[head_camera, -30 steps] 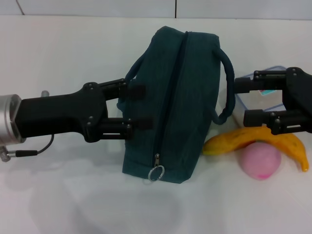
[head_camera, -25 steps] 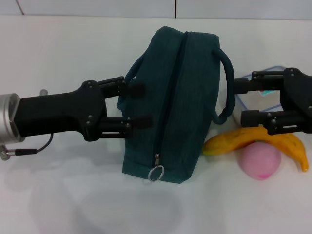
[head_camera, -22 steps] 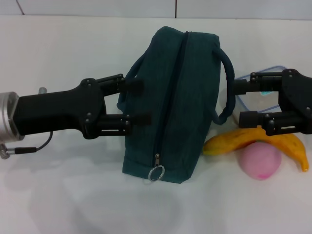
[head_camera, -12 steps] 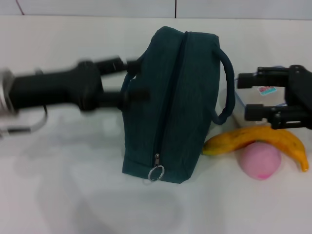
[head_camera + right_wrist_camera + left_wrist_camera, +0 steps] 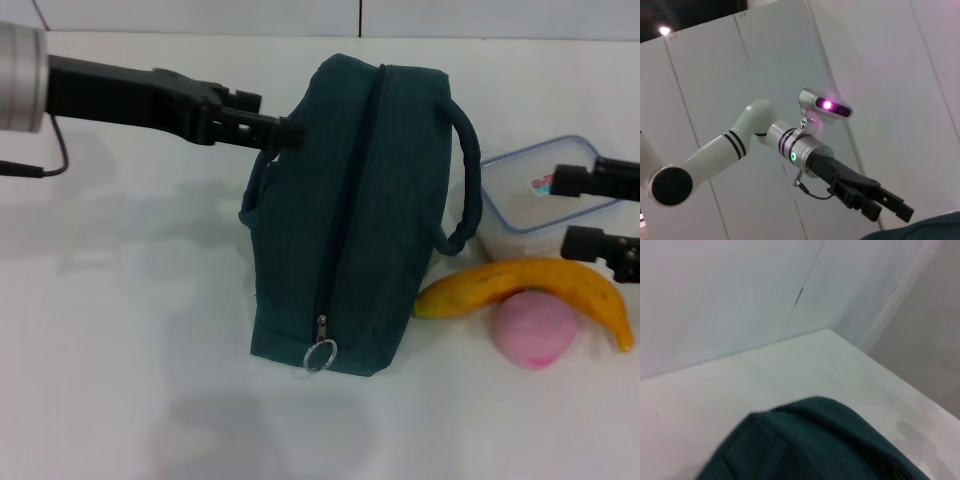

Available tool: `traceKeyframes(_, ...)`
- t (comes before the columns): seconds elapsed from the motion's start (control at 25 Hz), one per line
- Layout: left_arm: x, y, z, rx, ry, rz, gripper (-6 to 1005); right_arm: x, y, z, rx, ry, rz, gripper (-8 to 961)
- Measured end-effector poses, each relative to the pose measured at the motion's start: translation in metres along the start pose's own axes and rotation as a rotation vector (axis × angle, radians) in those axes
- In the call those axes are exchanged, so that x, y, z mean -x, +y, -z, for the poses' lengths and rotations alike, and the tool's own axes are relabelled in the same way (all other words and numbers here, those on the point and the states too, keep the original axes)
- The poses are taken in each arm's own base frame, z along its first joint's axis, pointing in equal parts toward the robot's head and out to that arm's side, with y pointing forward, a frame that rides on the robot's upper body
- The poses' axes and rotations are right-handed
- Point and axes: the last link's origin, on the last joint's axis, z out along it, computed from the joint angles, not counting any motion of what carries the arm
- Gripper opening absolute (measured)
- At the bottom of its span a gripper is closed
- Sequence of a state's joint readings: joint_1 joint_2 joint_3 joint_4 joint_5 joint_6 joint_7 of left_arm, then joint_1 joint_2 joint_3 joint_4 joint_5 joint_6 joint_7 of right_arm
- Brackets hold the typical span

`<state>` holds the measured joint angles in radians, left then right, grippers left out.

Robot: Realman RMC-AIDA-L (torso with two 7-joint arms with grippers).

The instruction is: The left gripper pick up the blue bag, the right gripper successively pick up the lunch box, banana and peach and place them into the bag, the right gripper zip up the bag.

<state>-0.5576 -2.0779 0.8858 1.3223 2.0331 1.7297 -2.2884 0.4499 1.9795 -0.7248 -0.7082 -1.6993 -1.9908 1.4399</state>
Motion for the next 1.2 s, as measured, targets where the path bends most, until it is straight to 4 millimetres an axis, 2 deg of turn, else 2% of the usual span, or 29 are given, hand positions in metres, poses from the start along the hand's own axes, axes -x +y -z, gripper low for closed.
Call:
traceKeyframes(0.44, -0.006, 0.002, -0.025, 0.046, -0.1, 0.045, 863, -0.018, 0.012, 0.015, -0.051, -0.022, -0.033, 714)
traceKeyframes(0.92, -0.011, -0.005, -0.033, -0.011, -0.161, 0.047, 811, -0.034, 0.02, 0.023, -0.084, -0.045, -0.077, 711)
traceKeyframes(1.16, -0.011, -0.006, -0.032, -0.011, -0.155, 0.056, 574, -0.04, 0.021, 0.029, -0.122, -0.072, -0.108, 710)
traceKeyframes(1.2, -0.01, -0.006, -0.032, -0.011, -0.154, 0.057, 454, -0.04, 0.021, 0.031, -0.135, -0.087, -0.116, 710)
